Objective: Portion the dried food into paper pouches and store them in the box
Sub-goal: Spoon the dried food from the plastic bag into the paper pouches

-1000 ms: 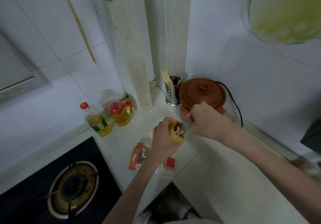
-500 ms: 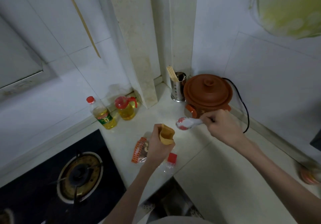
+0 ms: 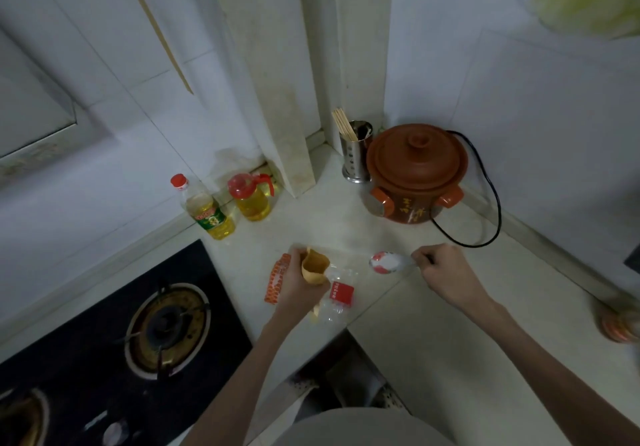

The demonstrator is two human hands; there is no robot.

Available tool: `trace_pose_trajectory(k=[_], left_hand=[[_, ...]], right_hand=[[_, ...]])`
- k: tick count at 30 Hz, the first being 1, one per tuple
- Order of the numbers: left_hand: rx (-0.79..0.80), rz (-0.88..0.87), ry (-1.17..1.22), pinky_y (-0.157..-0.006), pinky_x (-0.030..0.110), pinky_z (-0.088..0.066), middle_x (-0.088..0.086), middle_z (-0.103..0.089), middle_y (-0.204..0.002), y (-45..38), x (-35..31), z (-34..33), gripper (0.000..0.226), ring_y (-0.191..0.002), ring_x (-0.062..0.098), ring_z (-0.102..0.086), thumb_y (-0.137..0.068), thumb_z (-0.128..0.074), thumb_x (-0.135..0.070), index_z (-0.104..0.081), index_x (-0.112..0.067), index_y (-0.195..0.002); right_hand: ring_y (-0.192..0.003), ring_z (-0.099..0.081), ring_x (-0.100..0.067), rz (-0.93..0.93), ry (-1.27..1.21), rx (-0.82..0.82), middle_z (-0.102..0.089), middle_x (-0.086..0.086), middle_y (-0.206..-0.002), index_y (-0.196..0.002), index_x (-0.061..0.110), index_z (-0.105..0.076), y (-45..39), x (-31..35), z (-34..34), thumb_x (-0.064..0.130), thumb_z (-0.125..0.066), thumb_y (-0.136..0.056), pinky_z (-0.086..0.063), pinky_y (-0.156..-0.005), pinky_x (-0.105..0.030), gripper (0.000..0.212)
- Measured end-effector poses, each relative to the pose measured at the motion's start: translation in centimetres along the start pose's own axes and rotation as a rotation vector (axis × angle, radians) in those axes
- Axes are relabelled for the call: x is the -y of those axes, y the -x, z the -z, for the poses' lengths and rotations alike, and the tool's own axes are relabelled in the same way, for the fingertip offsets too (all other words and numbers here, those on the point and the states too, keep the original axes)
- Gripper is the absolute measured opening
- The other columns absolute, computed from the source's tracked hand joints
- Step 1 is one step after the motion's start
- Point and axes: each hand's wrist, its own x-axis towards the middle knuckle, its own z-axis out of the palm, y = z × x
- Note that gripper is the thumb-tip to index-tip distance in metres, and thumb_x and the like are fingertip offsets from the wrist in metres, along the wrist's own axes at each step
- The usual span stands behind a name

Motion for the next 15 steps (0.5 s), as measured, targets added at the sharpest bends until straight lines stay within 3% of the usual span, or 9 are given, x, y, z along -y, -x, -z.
trace_pose_trajectory(k=[3,7,9,13,15], left_hand=[[0.072,0.024,-0.019,-0.068,-0.001,-0.039,-0.018,-0.051,-0.093,1.1,2.7,0.2,0.063,-0.086,-0.019,-0.05,-0.067,-0.075,-0.005,-0.043,-0.046,-0.103],[0.103,0.214,-0.03,-0.064,0.015,-0.04,-0.014,-0.055,-0.095,2.3,6.3,1.0,0.071,-0.082,0.003,-0.056,-0.07,-0.075,-0.007,-0.038,-0.037,-0.122],[0.06,0.301,-0.036,-0.066,0.027,-0.042,-0.005,-0.057,-0.094,2.4,7.9,1.5,0.066,-0.084,0.018,-0.058,-0.071,-0.075,-0.008,-0.04,-0.03,-0.122],[0.031,0.367,-0.019,-0.062,0.028,-0.043,-0.002,-0.058,-0.091,1.5,10.1,2.7,0.052,-0.088,0.027,-0.059,-0.071,-0.073,-0.002,-0.046,-0.022,-0.11],[0.008,0.397,-0.02,-0.064,0.029,-0.045,0.004,-0.059,-0.094,0.5,10.8,3.4,0.05,-0.09,0.03,-0.06,-0.071,-0.073,-0.002,-0.048,-0.017,-0.111]], right_hand=[[-0.069,-0.062,-0.029,-0.068,0.143,0.066,-0.065,-0.013,-0.069,-0.074,0.003,-0.067,-0.1,-2.1,-2.4,0.0,-0.051,-0.084,-0.031,-0.057,-0.025,0.02],[-0.076,-0.064,-0.031,-0.18,0.214,0.218,-0.061,-0.017,-0.073,-0.077,-0.001,-0.065,0.3,-4.6,-5.6,0.001,-0.048,-0.083,-0.036,-0.058,-0.027,0.018],[-0.081,-0.065,-0.033,-0.199,0.211,0.237,-0.066,-0.023,-0.08,-0.08,-0.006,-0.065,0.2,-5.0,-6.8,0.002,-0.049,-0.081,-0.039,-0.061,-0.028,0.018],[-0.093,-0.063,-0.039,-0.19,0.274,0.249,-0.067,-0.029,-0.095,-0.09,-0.01,-0.066,-1.2,-4.2,-8.5,0.012,-0.055,-0.082,-0.047,-0.075,-0.038,0.026],[-0.091,-0.063,-0.039,-0.204,0.271,0.254,-0.066,-0.03,-0.093,-0.089,-0.012,-0.065,-1.7,-3.2,-9.0,0.027,-0.051,-0.078,-0.047,-0.072,-0.038,0.042]])
